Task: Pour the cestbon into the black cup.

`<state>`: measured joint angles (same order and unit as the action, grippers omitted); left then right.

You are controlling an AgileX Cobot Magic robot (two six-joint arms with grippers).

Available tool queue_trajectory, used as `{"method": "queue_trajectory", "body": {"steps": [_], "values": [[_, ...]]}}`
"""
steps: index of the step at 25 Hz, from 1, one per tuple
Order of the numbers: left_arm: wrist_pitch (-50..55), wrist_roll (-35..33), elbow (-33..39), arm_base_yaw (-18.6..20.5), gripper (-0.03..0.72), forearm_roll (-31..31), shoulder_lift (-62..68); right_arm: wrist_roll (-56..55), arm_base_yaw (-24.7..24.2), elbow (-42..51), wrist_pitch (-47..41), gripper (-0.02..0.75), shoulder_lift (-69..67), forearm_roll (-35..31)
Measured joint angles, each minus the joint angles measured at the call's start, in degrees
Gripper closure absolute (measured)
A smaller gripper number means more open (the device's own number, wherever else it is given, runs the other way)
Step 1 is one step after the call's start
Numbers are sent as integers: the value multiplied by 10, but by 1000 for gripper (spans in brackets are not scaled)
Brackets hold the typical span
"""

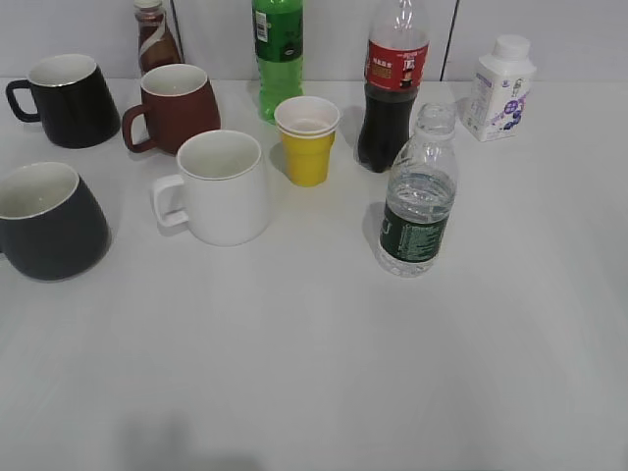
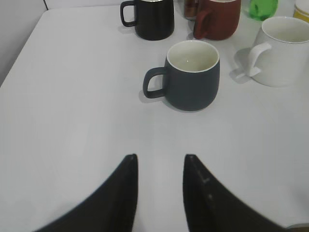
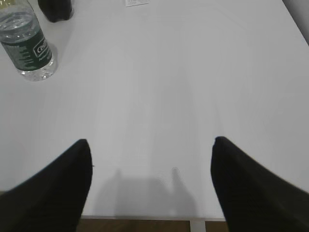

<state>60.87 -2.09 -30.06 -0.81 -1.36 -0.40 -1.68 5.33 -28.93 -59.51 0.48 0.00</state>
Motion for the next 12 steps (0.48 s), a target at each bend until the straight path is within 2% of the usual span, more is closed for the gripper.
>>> {"method": "queue_trajectory", "body": {"steps": [12], "values": [[0, 0, 0, 0, 447, 0, 0, 0, 0, 0, 0, 163, 0, 0]]}}
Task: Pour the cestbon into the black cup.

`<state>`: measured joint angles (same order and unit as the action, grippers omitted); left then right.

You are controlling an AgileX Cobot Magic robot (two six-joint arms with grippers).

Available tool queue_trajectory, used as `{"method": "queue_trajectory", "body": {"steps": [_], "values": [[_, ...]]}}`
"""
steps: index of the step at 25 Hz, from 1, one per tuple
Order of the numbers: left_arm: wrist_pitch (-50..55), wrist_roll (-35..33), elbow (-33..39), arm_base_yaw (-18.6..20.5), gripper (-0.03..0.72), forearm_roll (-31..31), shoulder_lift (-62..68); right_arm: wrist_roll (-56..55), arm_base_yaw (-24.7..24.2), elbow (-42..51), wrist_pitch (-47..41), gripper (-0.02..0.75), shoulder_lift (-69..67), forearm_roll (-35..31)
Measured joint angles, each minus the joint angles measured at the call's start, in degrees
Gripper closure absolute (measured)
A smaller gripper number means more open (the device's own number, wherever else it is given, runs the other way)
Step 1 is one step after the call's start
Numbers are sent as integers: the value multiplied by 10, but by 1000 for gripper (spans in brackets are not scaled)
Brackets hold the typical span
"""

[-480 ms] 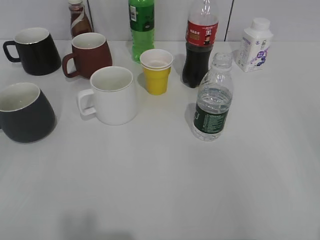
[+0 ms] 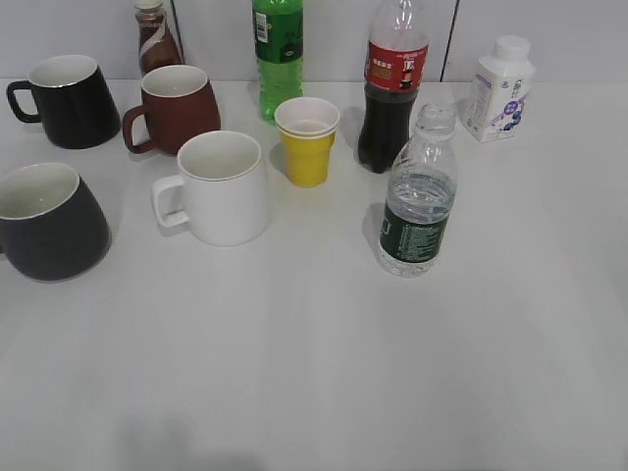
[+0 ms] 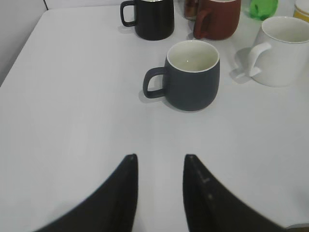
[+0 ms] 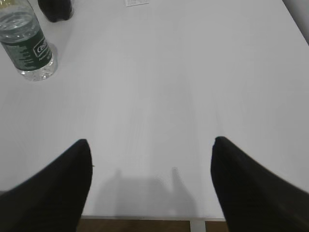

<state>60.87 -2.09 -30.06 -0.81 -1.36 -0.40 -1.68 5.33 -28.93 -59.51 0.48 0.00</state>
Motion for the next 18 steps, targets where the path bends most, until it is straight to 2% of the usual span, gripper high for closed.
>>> {"method": "queue_trajectory", "body": {"steps": [18], "values": [[0, 0, 0, 0, 447, 0, 0, 0, 0, 0, 0, 163, 0, 0]]}}
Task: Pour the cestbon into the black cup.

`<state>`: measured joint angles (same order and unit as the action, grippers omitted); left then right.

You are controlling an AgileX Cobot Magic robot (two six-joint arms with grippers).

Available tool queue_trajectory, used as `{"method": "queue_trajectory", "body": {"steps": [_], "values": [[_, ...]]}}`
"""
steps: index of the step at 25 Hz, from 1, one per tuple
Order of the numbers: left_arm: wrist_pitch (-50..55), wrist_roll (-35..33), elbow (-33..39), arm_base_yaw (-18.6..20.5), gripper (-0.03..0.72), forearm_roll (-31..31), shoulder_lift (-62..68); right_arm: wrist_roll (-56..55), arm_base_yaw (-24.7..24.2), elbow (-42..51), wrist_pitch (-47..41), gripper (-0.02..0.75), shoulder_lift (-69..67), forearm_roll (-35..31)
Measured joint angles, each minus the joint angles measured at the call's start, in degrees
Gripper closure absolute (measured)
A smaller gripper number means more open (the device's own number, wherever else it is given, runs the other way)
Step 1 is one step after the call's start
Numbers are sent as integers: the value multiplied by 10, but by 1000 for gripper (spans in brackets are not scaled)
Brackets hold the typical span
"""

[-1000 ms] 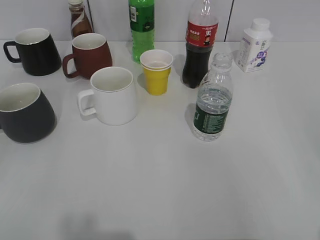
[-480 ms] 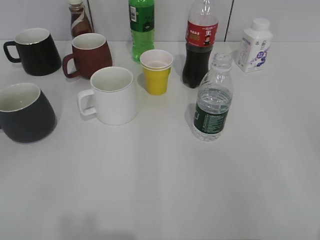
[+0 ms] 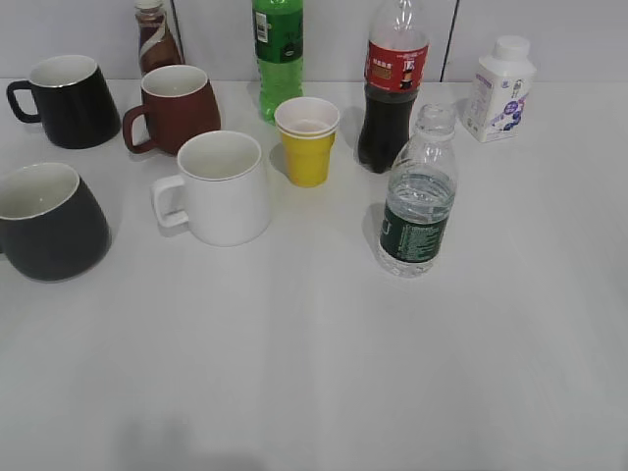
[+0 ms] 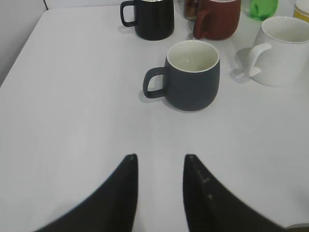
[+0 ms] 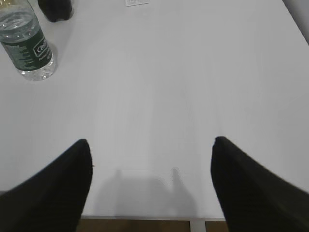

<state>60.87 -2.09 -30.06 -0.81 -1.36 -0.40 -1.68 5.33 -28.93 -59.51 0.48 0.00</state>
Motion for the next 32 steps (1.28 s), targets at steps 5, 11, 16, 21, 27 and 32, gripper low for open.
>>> {"method": "queue_trajectory", "body": {"steps": [5, 11, 16, 21, 27, 32], "values": [[-10, 0, -5, 0, 447, 0, 0, 0, 0, 0, 0, 163, 0, 0], [-339, 0, 7, 0, 447, 18, 42, 0, 0, 0, 0, 163, 0, 0], [-572, 0, 49, 0, 447, 24, 163, 0, 0, 0, 0, 163, 0, 0], [-765, 0, 106, 1, 447, 28, 324, 0, 0, 0, 0, 163, 0, 0], [-933, 0, 153, 1, 447, 22, 578, 0, 0, 0, 0, 163, 0, 0], [-1017, 0, 178, 1, 442, -2, 699, 0, 0, 0, 0, 163, 0, 0]]}}
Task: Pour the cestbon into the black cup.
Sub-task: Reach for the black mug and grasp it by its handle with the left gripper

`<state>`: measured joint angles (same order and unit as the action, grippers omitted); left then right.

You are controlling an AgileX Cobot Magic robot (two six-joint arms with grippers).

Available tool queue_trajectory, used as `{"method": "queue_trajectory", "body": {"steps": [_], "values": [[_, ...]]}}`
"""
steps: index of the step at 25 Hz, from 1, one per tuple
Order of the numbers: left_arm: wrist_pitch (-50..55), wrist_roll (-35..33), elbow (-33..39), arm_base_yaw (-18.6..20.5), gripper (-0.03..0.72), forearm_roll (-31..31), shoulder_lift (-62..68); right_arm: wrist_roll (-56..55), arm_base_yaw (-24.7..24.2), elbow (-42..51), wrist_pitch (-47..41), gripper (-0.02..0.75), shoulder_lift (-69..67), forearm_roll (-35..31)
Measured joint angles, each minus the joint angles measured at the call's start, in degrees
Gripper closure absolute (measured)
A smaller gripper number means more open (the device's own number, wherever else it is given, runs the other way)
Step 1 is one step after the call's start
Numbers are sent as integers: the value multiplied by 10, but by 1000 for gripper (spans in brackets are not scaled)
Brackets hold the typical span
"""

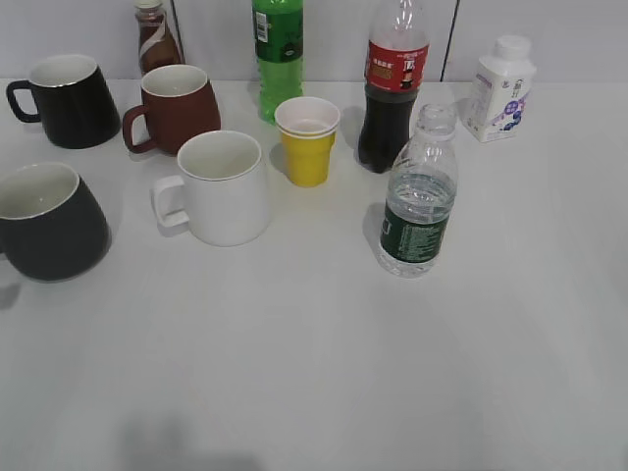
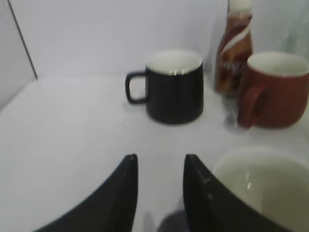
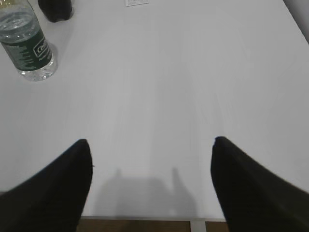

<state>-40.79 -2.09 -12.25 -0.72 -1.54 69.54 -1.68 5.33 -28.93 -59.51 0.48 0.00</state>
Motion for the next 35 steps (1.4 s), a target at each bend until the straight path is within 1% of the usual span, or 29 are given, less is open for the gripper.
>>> {"method": "queue_trajectory", "body": {"steps": [5, 12, 14, 18, 22, 28, 32, 35], "values": [[-4, 5, 52, 0, 434, -23, 13, 0, 0, 0, 0, 163, 0, -6], [-10, 1, 56, 0, 430, 1, 34, 0, 0, 0, 0, 163, 0, -7], [-20, -10, 56, 0, 413, 2, 55, 0, 0, 0, 0, 163, 0, -7], [-57, -16, 55, 0, 331, 2, 105, 0, 0, 0, 0, 163, 0, -8], [-102, -18, 34, 0, 311, 1, 170, 0, 0, 0, 0, 163, 0, -8], [-172, -20, 11, 0, 318, 0, 260, 0, 0, 0, 0, 163, 0, -8], [-207, -20, -15, 0, 374, 0, 299, 0, 0, 0, 0, 163, 0, -8], [-212, -20, -33, 0, 393, 0, 317, 0, 0, 0, 0, 163, 0, -8]]}}
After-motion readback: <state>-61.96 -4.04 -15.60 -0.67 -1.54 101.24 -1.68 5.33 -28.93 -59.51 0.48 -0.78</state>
